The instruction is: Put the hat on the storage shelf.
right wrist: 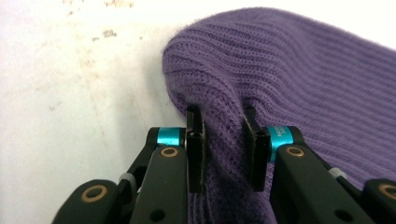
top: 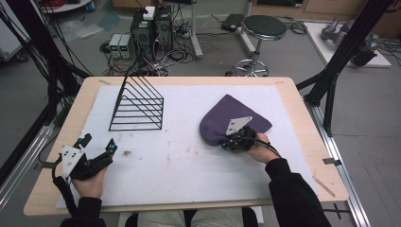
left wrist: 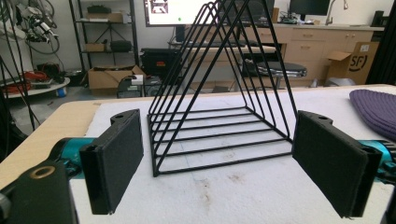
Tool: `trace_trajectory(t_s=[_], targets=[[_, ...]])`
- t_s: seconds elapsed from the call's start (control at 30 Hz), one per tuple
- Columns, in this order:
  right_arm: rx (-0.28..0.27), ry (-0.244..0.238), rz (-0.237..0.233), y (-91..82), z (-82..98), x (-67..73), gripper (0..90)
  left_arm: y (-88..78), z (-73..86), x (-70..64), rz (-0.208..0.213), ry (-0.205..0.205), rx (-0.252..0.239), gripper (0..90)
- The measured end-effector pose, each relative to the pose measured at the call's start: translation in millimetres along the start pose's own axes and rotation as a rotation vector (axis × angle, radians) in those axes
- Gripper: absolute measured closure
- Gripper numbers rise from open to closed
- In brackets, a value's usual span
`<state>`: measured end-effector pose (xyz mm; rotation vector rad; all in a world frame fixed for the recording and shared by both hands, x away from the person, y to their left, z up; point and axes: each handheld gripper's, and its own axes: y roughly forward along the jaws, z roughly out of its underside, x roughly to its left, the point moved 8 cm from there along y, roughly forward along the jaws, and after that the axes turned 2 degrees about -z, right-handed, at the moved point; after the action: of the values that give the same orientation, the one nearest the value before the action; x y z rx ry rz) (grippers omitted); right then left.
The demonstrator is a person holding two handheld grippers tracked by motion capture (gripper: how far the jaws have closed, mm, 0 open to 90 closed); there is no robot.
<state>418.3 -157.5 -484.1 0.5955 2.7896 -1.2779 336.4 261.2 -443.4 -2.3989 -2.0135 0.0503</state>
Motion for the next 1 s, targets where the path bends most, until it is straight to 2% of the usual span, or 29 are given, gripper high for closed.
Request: trace_trajectory(t_s=[0.2,0.33,0.37,0.7,1.0], targets=[[-0.090,0.020,0.042,-19.5,-9.6,-9.0,75.5,1.1,0.8,-2.7,0.006,0.010,0.005,17.0],[-0.120,0.025,0.056,-28.3,-15.8,-13.5,75.5,1.8,1.1,-3.9,0.010,0.014,0.008,17.0],[-0.149,0.039,0.066,-34.1,-20.5,-17.3,75.5,1.9,1.1,-3.8,0.009,0.014,0.009,17.0],[-0.232,0.056,0.109,-53.9,-28.2,-26.0,75.5,2.6,1.2,-5.0,0.012,0.012,0.007,17.0],[-0.312,0.060,0.137,-75.1,-44.3,-34.3,75.5,3.2,1.6,-5.4,0.015,0.015,0.010,17.0]])
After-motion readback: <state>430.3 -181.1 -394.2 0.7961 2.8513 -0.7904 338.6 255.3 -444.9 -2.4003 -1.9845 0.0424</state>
